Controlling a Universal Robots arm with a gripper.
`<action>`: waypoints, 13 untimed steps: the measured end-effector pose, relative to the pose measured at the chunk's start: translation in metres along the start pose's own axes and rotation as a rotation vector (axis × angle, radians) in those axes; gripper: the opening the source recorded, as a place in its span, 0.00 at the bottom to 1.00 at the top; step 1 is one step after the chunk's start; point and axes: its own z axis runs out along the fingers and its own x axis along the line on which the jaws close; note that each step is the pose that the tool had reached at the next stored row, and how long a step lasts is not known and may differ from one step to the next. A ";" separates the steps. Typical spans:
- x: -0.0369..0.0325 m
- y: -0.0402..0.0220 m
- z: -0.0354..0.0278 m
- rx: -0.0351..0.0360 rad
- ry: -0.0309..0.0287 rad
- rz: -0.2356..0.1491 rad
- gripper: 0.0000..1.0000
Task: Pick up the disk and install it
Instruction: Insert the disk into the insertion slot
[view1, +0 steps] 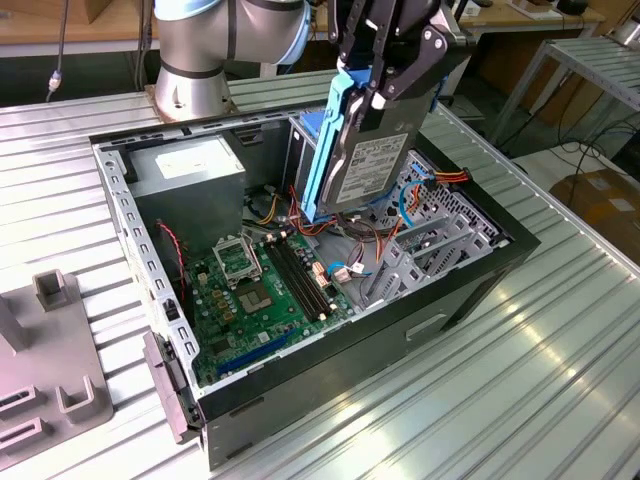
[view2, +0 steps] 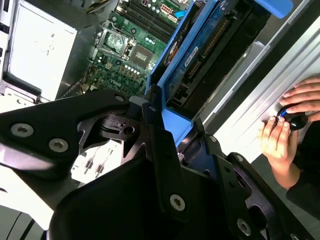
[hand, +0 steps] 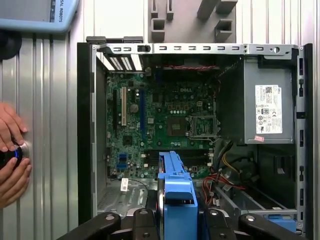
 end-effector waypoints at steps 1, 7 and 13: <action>0.0021 -0.0001 0.0000 0.0000 0.0001 0.000 0.37; 0.0164 -0.0037 0.0003 0.0000 0.0000 0.000 0.37; 0.0192 -0.0222 0.0010 0.0001 0.0001 0.000 0.37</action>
